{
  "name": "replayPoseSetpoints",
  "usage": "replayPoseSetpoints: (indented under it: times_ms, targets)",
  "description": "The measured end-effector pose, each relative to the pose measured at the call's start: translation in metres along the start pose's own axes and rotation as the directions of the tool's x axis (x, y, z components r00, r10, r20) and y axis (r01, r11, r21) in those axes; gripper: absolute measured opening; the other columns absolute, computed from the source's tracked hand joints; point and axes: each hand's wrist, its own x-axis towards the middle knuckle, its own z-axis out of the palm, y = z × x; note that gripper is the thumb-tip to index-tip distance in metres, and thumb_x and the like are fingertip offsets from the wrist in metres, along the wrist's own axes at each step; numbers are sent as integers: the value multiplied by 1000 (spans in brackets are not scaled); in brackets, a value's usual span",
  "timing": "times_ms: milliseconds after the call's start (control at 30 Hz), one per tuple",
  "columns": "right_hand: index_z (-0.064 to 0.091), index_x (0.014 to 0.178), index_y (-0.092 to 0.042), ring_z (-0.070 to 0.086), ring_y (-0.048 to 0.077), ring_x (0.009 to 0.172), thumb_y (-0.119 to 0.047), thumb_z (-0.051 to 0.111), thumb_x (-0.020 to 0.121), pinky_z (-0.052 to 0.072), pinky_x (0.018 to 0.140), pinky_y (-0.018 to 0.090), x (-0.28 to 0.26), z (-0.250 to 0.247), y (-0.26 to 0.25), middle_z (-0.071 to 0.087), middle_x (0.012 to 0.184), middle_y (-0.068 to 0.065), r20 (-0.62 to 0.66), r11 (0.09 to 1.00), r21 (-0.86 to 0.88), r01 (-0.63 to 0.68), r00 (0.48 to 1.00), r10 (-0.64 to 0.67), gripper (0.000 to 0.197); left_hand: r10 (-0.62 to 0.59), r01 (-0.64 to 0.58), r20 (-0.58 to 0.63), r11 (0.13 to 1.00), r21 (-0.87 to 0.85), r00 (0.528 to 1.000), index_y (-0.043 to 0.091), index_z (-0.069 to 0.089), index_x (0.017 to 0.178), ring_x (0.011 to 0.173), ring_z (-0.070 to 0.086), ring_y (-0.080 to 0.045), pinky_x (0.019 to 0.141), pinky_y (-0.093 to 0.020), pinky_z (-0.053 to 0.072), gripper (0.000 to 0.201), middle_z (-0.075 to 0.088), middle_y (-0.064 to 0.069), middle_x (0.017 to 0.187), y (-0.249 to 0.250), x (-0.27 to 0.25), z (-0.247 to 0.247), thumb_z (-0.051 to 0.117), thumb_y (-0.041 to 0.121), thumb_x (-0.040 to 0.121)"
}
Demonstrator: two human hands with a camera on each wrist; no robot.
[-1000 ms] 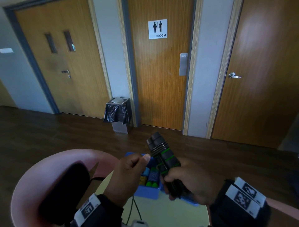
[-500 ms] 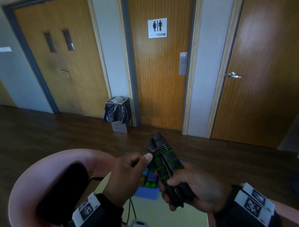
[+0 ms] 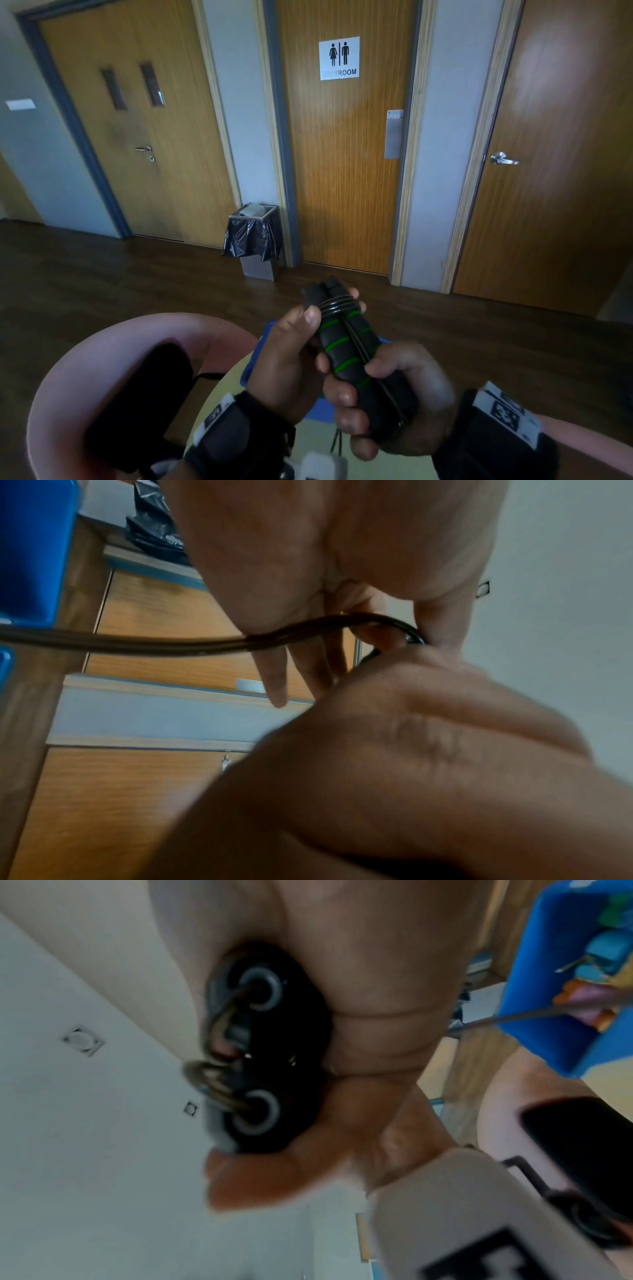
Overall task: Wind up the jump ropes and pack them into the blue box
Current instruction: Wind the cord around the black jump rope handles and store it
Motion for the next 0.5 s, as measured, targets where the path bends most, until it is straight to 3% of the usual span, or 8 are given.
replayPoseSetpoints:
  times_ms: [67, 167, 233, 267, 300, 333, 467, 500]
  targets:
    - [53, 121, -3, 67, 25, 82, -19, 49, 83, 55, 70, 35, 7, -5, -3, 61, 92, 10, -6, 999, -52, 7, 1000, -8, 41, 23, -23, -23, 1000, -10, 999, 1, 64, 123, 97, 50, -42, 82, -42, 51, 73, 52, -48, 112, 3, 6, 2, 74, 55, 75]
    - [61, 119, -1, 68, 33, 94, -30, 61, 79, 56, 79, 39, 14, -20, -10, 67, 101, 17, -121, 974, -210, -89, 991, 65, 49, 14, -16, -62, 999, -32, 998, -4, 61, 119, 61, 50, -30, 50, -31, 40, 64, 50, -41, 106, 4, 13, -7, 69, 48, 82]
    - [63, 119, -3, 67, 36, 97, -34, 73, 71, 56, 84, 46, 16, -25, -19, 67, 109, 22, -239, 920, -350, -178, 966, 96, 58, -1, 4, -172, 1000, 19, 985, -13, 54, 100, 61, 52, -29, 47, -35, 44, 72, 55, -29, 98, 1, 17, -20, 78, 50, 75]
    - [63, 120, -7, 68, 34, 98, -37, 79, 66, 55, 88, 51, 18, -26, -21, 69, 112, 21, -326, 866, -460, -195, 945, 39, 64, 10, 12, -251, 996, 87, 968, -9, 51, 83, 67, 52, -32, 54, -47, 48, 71, 55, -25, 90, -2, 19, -27, 83, 53, 68]
    - [62, 121, -13, 69, 29, 100, -40, 83, 62, 54, 93, 55, 21, -26, -21, 70, 114, 17, -396, 778, -592, -209, 917, -55, 68, 31, 27, -321, 984, 176, 947, 0, 48, 70, 70, 51, -32, 62, -57, 50, 66, 54, -22, 79, -4, 19, -32, 85, 55, 64]
    - [61, 122, -21, 70, 24, 101, -41, 85, 61, 53, 95, 54, 26, -24, -20, 73, 112, 9, -422, 667, -712, -216, 892, -161, 68, 53, 45, -362, 966, 255, 931, 10, 46, 63, 69, 52, -30, 66, -57, 50, 59, 51, -19, 71, -6, 18, -32, 85, 54, 64]
    - [60, 107, -37, 69, 17, 83, -29, 68, 72, 60, 72, 49, 48, -26, -3, 70, 93, 0, -316, 172, -948, -268, 856, -409, 37, 178, -4, -411, 921, 390, 894, 8, 43, 63, 65, 45, -18, 61, -34, 46, 44, 44, -8, 63, -14, 15, -18, 76, 32, 80]
    - [61, 100, -35, 68, 18, 78, -26, 63, 71, 58, 68, 51, 51, -30, -2, 69, 87, 1, -339, 146, -941, -306, 829, -445, 30, 188, -7, -410, 915, 404, 892, 7, 43, 63, 65, 46, -17, 62, -33, 46, 44, 45, -6, 62, -15, 16, -17, 74, 32, 82]
